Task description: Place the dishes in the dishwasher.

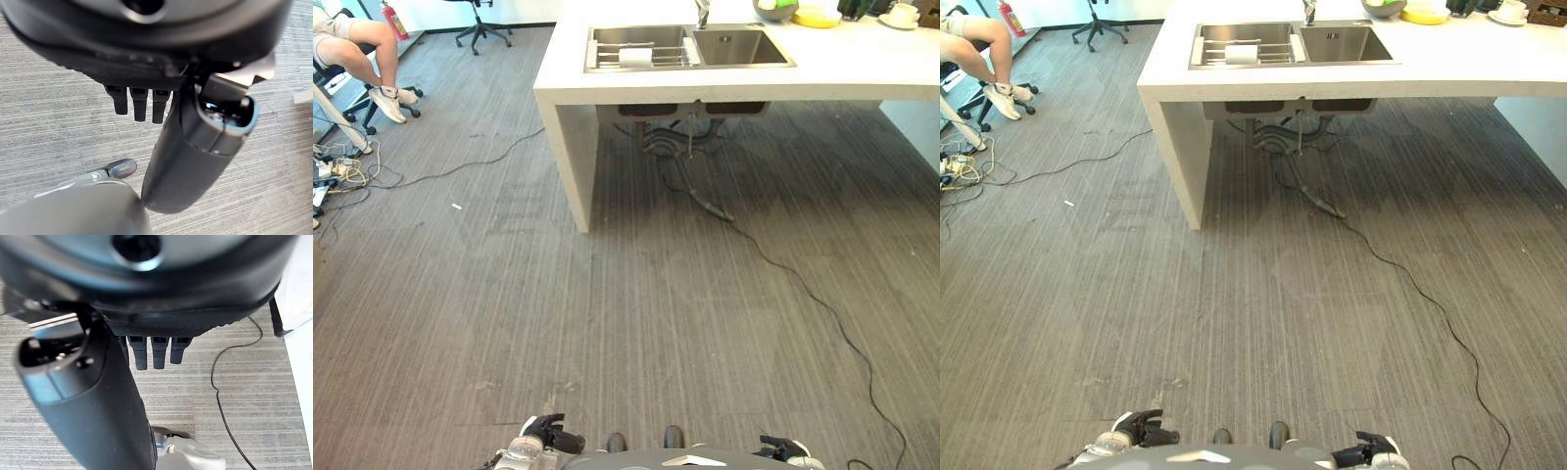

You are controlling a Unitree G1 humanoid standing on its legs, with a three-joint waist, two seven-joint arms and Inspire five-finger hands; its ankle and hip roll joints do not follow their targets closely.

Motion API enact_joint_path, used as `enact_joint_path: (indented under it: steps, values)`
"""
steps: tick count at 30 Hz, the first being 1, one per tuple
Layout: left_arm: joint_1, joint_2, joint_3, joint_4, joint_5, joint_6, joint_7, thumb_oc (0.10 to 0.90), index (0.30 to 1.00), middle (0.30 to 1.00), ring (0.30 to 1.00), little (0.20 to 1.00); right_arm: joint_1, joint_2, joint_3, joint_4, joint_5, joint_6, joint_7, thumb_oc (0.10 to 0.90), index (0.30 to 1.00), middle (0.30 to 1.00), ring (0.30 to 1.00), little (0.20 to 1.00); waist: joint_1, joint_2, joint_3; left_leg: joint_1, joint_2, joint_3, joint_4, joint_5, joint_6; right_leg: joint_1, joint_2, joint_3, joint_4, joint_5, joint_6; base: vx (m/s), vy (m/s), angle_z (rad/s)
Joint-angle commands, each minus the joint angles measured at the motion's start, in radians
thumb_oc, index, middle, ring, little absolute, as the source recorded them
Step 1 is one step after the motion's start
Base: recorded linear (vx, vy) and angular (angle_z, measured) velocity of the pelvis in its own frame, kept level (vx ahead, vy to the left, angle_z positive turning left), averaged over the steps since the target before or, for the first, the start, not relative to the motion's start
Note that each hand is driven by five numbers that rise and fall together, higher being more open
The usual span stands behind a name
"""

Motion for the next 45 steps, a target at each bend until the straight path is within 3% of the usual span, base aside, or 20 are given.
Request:
enact_joint_path:
  steps: [1, 9, 11, 12, 15, 20, 22, 27, 30, 32, 33, 34, 35, 38, 40, 41, 42, 43, 44, 45]
  values:
    - [-0.044, -0.012, -0.033, 0.075, 0.002, 0.011, -0.021, 0.800, 0.900, 0.900, 0.900, 0.900, -0.085, -0.016, 0.040, 0.014, -0.032, -0.007, 0.005, 0.800, 0.900, 0.900, 0.900, 0.900, 0.019, -0.040, -0.021, -0.012, 0.003, 0.009, 0.000, -0.026, -0.044, -0.005, -0.087, 0.000, 0.011, 0.021, 0.147, 0.08, 0.051, -0.01]
    - [-0.142, 0.012, -0.079, 0.006, -0.025, 0.006, -0.014, 0.800, 0.900, 0.900, 0.900, 0.900, -0.184, -0.050, 0.050, -0.019, -0.019, -0.002, -0.003, 0.800, 0.900, 0.900, 0.900, 0.900, 0.021, -0.025, -0.024, -0.008, -0.017, 0.005, 0.000, -0.040, -0.016, -0.030, -0.118, 0.002, 0.096, 0.011, 0.160, 0.03, 0.089, 0.00]
    - [-0.181, 0.018, -0.086, -0.014, -0.052, 0.014, -0.003, 0.800, 0.900, 0.900, 0.900, 0.900, -0.220, -0.060, 0.049, -0.039, -0.002, 0.000, -0.008, 0.800, 0.900, 0.900, 0.900, 0.900, 0.023, -0.014, -0.002, -0.008, -0.021, 0.002, 0.000, -0.035, 0.006, -0.100, -0.126, 0.005, 0.256, -0.024, 0.167, -0.05, 0.178, -0.03]
    - [-0.214, 0.016, -0.107, -0.018, -0.036, 0.018, 0.004, 0.800, 0.900, 0.900, 0.900, 0.900, -0.245, -0.061, 0.057, -0.054, 0.003, 0.004, -0.004, 0.800, 0.900, 0.900, 0.900, 0.900, 0.016, -0.008, 0.032, 0.013, -0.034, 0.000, 0.000, -0.040, 0.033, -0.169, -0.146, 0.012, 0.423, -0.002, 0.184, 0.01, 0.195, -0.02]
    - [-0.243, 0.018, -0.101, -0.021, -0.052, 0.024, 0.021, 0.800, 0.900, 0.900, 0.900, 0.900, -0.247, -0.044, 0.072, -0.048, 0.002, 0.013, -0.004, 0.800, 0.900, 0.900, 0.900, 0.900, 0.007, -0.018, 0.054, 0.055, -0.039, -0.018, 0.000, -0.064, 0.043, -0.257, -0.139, 0.032, 0.575, 0.026, 0.171, 0.14, 0.099, -0.01]
    - [-0.255, 0.011, -0.106, -0.052, -0.101, 0.013, 0.012, 0.800, 0.900, 0.900, 0.900, 0.900, -0.234, -0.050, 0.062, -0.071, 0.044, 0.001, -0.011, 0.800, 0.900, 0.900, 0.900, 0.900, -0.022, -0.019, 0.055, 0.113, -0.040, -0.064, 0.000, -0.114, 0.031, -0.318, -0.096, -0.012, 0.382, 0.046, 0.156, 0.26, -0.058, 0.10]
    - [-0.289, 0.030, -0.118, -0.091, -0.091, 0.009, 0.016, 0.800, 0.900, 0.900, 0.900, 0.900, -0.227, -0.063, 0.047, -0.089, 0.057, 0.003, -0.017, 0.800, 0.900, 0.900, 0.900, 0.900, -0.048, -0.025, 0.061, 0.159, -0.042, -0.106, 0.000, -0.156, 0.015, -0.363, -0.104, -0.044, 0.168, 0.131, 0.181, 0.40, -0.139, 0.24]
    - [-0.256, 0.062, -0.093, -0.184, -0.092, -0.005, 0.010, 0.800, 0.900, 0.900, 0.900, 0.900, -0.164, -0.088, 0.014, -0.116, 0.046, -0.001, -0.004, 0.800, 0.900, 0.900, 0.900, 0.900, -0.060, -0.019, 0.035, 0.249, -0.022, -0.153, 0.000, -0.228, -0.003, -0.389, -0.130, -0.121, 0.069, 0.197, 0.200, 0.46, -0.169, 0.38]
    - [-0.239, 0.063, -0.082, -0.242, -0.115, -0.010, 0.016, 0.800, 0.900, 0.900, 0.900, 0.900, -0.152, -0.095, 0.008, -0.109, 0.049, -0.009, 0.001, 0.800, 0.900, 0.900, 0.900, 0.900, -0.058, -0.001, 0.017, 0.245, 0.009, -0.149, 0.050, -0.195, -0.017, -0.346, -0.105, -0.126, 0.056, 0.203, 0.176, 0.39, -0.217, 0.38]
    - [-0.199, 0.072, -0.050, -0.330, -0.171, -0.022, 0.017, 0.800, 0.900, 0.900, 0.900, 0.900, -0.122, -0.099, -0.003, -0.077, 0.035, -0.010, 0.013, 0.800, 0.900, 0.900, 0.900, 0.900, -0.045, 0.030, -0.002, 0.187, 0.051, -0.136, 0.236, -0.080, -0.058, -0.295, -0.060, -0.116, 0.077, 0.166, 0.137, 0.42, -0.257, 0.17]
    - [-0.199, 0.073, -0.050, -0.330, -0.171, -0.022, 0.017, 0.800, 0.900, 0.900, 0.900, 0.900, -0.122, -0.099, -0.003, -0.077, 0.035, -0.010, 0.013, 0.800, 0.900, 0.900, 0.900, 0.900, -0.048, 0.026, -0.004, 0.183, 0.047, -0.138, 0.235, -0.076, -0.057, -0.298, -0.065, -0.117, 0.077, 0.167, 0.138, 0.37, -0.289, -0.07]
    - [-0.170, 0.088, -0.028, -0.419, -0.223, -0.028, 0.018, 0.800, 0.900, 0.900, 0.900, 0.900, -0.101, -0.108, -0.024, -0.034, 0.026, -0.007, 0.014, 0.800, 0.900, 0.900, 0.900, 0.900, -0.028, 0.021, 0.005, 0.060, 0.050, -0.149, 0.503, 0.078, -0.091, -0.224, -0.055, -0.120, 0.060, 0.133, 0.095, 0.38, -0.339, -0.17]
    - [-0.165, 0.105, -0.016, -0.488, -0.244, -0.028, 0.018, 0.800, 0.900, 0.900, 0.900, 0.900, -0.092, -0.116, -0.037, -0.030, 0.026, -0.006, 0.013, 0.800, 0.900, 0.900, 0.900, 0.900, -0.017, 0.017, 0.022, 0.011, 0.059, -0.146, 0.638, 0.141, -0.105, -0.187, -0.046, -0.115, 0.051, 0.116, 0.075, 0.38, -0.339, -0.09]
    - [-0.148, 0.138, 0.013, -0.622, -0.260, -0.038, 0.030, 0.800, 0.900, 0.900, 0.900, 0.900, -0.085, -0.135, -0.052, -0.007, 0.016, 0.002, 0.009, 0.800, 0.900, 0.900, 0.900, 0.900, 0.010, -0.004, 0.051, -0.093, 0.084, -0.081, 0.794, 0.158, -0.096, -0.132, -0.051, -0.116, 0.034, 0.078, 0.049, 0.22, -0.244, 0.17]
    - [-0.143, 0.142, 0.026, -0.683, -0.273, -0.046, 0.036, 0.800, 0.900, 0.900, 0.900, 0.900, -0.081, -0.144, -0.054, 0.006, 0.010, 0.004, 0.007, 0.800, 0.900, 0.900, 0.900, 0.900, 0.024, -0.006, 0.062, -0.143, 0.060, -0.078, 0.812, 0.123, -0.080, -0.113, -0.054, -0.108, 0.030, 0.063, 0.048, 0.16, -0.107, 0.20]
    - [-0.134, 0.144, 0.045, -0.750, -0.286, -0.057, 0.041, 0.800, 0.900, 0.900, 0.900, 0.900, -0.069, -0.146, -0.062, 0.025, -0.002, 0.009, 0.007, 0.800, 0.900, 0.900, 0.900, 0.900, 0.044, -0.014, 0.072, -0.226, 0.011, -0.083, 0.834, 0.079, -0.066, -0.089, -0.059, -0.098, 0.025, 0.053, 0.050, 0.52, -0.021, 0.26]
    - [-0.101, 0.171, 0.122, -0.967, -0.288, -0.098, 0.044, 0.800, 0.900, 0.900, 0.900, 0.900, -0.050, -0.149, -0.086, 0.071, -0.020, 0.004, 0.021, 0.800, 0.900, 0.900, 0.900, 0.900, 0.103, -0.015, 0.076, -0.298, -0.059, -0.095, 0.605, 0.008, -0.041, -0.021, -0.066, -0.077, 0.017, 0.019, 0.078, 0.65, -0.022, 0.32]
    - [-0.095, 0.188, 0.144, -1.033, -0.285, -0.115, 0.045, 0.800, 0.900, 0.900, 0.900, 0.900, -0.047, -0.147, -0.094, 0.082, -0.015, 0.002, 0.025, 0.800, 0.900, 0.900, 0.900, 0.900, 0.121, -0.020, 0.079, -0.316, -0.064, -0.091, 0.519, 0.002, -0.041, 0.003, -0.069, -0.075, 0.014, 0.009, 0.083, 0.55, 0.006, -0.22]
    - [-0.094, 0.188, 0.145, -1.035, -0.284, -0.113, 0.045, 0.800, 0.900, 0.900, 0.900, 0.900, -0.048, -0.147, -0.094, 0.082, -0.015, 0.002, 0.025, 0.800, 0.900, 0.900, 0.900, 0.900, 0.121, -0.024, 0.078, -0.315, -0.067, -0.090, 0.511, 0.009, -0.040, 0.001, -0.072, -0.075, 0.014, 0.011, 0.083, 0.37, 0.029, -0.63]
    - [-0.079, 0.217, 0.193, -1.163, -0.266, -0.136, 0.052, 0.800, 0.900, 0.900, 0.900, 0.900, -0.039, -0.136, -0.093, 0.091, -0.023, -0.003, 0.030, 0.800, 0.900, 0.900, 0.900, 0.900, 0.156, -0.010, 0.073, -0.328, -0.090, -0.110, 0.303, 0.066, -0.045, 0.039, -0.050, -0.055, 0.011, -0.008, 0.086, 0.36, 0.030, -0.72]
